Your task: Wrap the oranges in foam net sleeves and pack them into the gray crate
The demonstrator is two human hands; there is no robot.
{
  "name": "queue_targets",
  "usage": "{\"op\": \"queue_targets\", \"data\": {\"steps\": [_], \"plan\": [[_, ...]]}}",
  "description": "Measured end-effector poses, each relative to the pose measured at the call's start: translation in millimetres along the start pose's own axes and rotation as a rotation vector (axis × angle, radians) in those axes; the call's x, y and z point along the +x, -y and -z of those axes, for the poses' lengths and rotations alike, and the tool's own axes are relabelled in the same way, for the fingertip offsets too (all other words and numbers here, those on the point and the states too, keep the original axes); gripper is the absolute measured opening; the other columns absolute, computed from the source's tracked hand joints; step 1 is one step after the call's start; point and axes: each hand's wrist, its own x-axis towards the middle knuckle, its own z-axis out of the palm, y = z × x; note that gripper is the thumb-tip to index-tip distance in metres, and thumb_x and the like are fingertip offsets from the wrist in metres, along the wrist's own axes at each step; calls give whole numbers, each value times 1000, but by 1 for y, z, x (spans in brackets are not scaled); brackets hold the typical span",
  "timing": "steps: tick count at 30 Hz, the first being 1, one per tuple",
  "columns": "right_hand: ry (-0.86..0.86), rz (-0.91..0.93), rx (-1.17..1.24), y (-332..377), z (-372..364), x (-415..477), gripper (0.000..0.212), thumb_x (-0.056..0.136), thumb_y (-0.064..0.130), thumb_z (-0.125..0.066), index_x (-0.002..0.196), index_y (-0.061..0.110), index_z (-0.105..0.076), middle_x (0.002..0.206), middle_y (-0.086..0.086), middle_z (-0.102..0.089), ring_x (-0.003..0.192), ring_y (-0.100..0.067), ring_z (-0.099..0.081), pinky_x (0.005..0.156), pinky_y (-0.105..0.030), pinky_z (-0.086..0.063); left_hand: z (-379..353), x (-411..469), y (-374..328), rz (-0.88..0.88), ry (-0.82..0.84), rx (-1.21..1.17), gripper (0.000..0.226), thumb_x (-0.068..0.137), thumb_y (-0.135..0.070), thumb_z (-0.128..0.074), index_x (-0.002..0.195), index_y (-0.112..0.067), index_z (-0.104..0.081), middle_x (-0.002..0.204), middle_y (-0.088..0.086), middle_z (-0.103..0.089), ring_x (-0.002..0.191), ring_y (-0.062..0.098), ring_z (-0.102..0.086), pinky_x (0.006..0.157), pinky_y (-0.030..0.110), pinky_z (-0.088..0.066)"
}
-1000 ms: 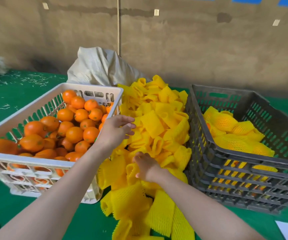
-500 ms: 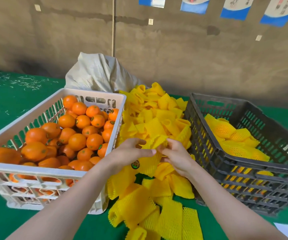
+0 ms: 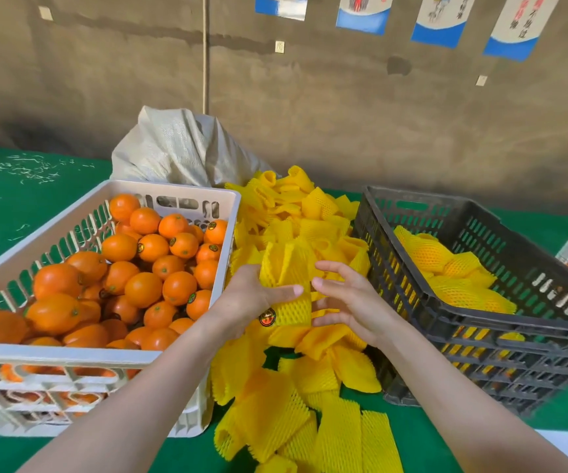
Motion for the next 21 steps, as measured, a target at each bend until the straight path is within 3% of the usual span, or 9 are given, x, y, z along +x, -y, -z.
{"op": "queue_targets", "data": {"steps": [3, 5, 6, 8, 10, 14, 17, 19, 21], "plan": [[-33, -6, -34, 1, -8, 0, 53, 81, 37, -61, 128, 18, -45, 123, -13, -55, 98, -32, -63, 71, -45, -58, -8, 1, -2, -43, -98, 105, 45, 72, -60, -53, 101, -27, -63, 118, 5, -66, 101, 13, -61, 79, 27, -50], [-56, 4, -76, 0, -15, 0, 48, 88, 42, -52, 128, 17, -47, 129, -11, -53, 109, -31, -58, 74, -48, -57, -14, 4, -1, 27, -148, 179, 76, 81, -68, -33, 127, -11, -54, 137, 11, -52, 123, 24, -50, 94, 32, -39], [-66, 9, -94, -1, -19, 0, 51, 88, 47, -48, 130, 18, -48, 132, -6, -51, 116, -28, -54, 74, -47, -57, -18, 5, -1, 54, -145, 174, 81, 86, -68, -26, 135, -8, -47, 140, 10, -48, 130, 26, -43, 94, 30, -33], [-98, 37, -182, -4, -28, 1, 55, 90, 52, -43, 133, 19, -48, 133, 3, -50, 121, -21, -49, 83, -47, -55, -28, 3, -3, 14, -114, 186, 78, 87, -67, -16, 124, -11, -56, 119, 10, -58, 118, 26, -49, 91, 31, -34], [-164, 115, -373, -8, -36, 2, 48, 94, 48, -40, 124, 12, -55, 122, -2, -57, 114, -20, -53, 94, -44, -48, -36, 0, -4, -69, -104, 191, 69, 83, -67, -13, 84, -13, -55, 81, 7, -53, 84, 21, -51, 78, 39, -41], [-285, 257, -474, -21, -37, 4, 31, 99, 26, -43, 104, -1, -57, 92, -13, -56, 85, -22, -49, 77, -42, -40, -44, 1, 6, -114, -212, 182, 54, 97, -53, -23, 58, -18, -34, 45, -12, -32, 45, 3, -30, 48, 20, -23], [-400, 224, -381, -37, -30, 4, 30, 100, 18, -42, 94, -8, -55, 83, -18, -52, 79, -24, -43, 73, -41, -38, -51, -9, 15, -169, -255, 107, 52, 97, -47, -34, 53, -21, -26, 36, -11, -23, 34, 5, -23, 38, 15, -17], [-485, 122, -169, -48, -26, 4, 33, 100, 17, -41, 96, -12, -55, 95, -30, -58, 86, -29, -54, 84, -49, -44, -57, -16, 26, -184, -255, 10, 52, 99, -39, -40, 50, -25, -29, 36, -13, -28, 34, 2, -27, 37, 11, -20], [-521, 34, -46, -59, -22, 3, 32, 101, 19, -40, 98, -9, -57, 104, -28, -60, 95, -34, -58, 93, -51, -45, -61, -23, 39, -183, -256, -48, 51, 99, -32, -46, 51, -24, -33, 39, -15, -31, 37, 1, -28, 39, 11, -23]]}}
